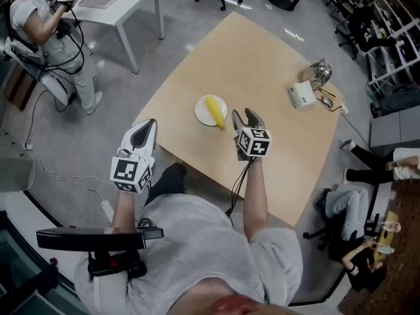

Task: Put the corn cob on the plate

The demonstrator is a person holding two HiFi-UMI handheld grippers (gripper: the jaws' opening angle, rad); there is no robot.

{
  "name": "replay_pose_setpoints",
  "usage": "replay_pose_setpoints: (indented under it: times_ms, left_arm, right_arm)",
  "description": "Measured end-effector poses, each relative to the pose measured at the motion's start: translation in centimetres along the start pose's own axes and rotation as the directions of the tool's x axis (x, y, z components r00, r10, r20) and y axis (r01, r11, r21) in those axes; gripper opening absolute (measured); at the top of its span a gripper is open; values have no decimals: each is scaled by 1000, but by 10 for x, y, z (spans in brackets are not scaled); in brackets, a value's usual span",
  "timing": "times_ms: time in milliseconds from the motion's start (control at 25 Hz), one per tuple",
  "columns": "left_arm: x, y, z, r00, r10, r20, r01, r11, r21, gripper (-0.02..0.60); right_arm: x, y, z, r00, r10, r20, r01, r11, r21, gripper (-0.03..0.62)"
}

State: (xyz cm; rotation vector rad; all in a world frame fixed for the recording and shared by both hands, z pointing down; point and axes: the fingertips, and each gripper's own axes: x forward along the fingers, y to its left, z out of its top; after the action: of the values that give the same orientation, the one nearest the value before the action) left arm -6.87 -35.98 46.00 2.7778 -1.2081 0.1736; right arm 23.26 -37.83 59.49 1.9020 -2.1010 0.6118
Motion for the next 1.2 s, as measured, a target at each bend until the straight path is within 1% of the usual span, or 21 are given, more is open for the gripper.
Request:
replay_pose_setpoints:
  times_ms: [240,440,600,760,840,1000,1120,1200]
  left_arm:
    - [11,-21,5,998,-54,9,54,998,10,18]
    - [20,-39,9,994,-105,13,105,994,19,18]
    - [29,-52,10,989,-149,21,148,989,26,18]
    - [33,-71,12,981,-190,27,189,981,39,18]
    - [36,-78,13,977,-211,29,209,977,42,18]
    - [43,-94,15,967,-253,30,251,967,48,18]
    - [48,-106,15,958,-284,34,282,958,53,18]
    - [50,-111,18,953,-300,37,298,953,56,18]
  right_arm:
    - [-46,-2,24,995,-37,90,38,999,-12,198]
    - [-85,0,42,983,-73,166,77,997,-18,166]
    - [-110,-2,50,970,-95,222,93,995,22,153]
    - [-137,-11,47,960,-127,251,117,992,55,140]
    - [-150,-12,47,953,-151,262,141,988,55,121]
    - [-173,-14,46,941,-191,277,183,982,55,114]
    - [-191,-17,44,932,-208,297,193,978,81,104]
    - [-202,-19,45,922,-233,309,216,972,90,100]
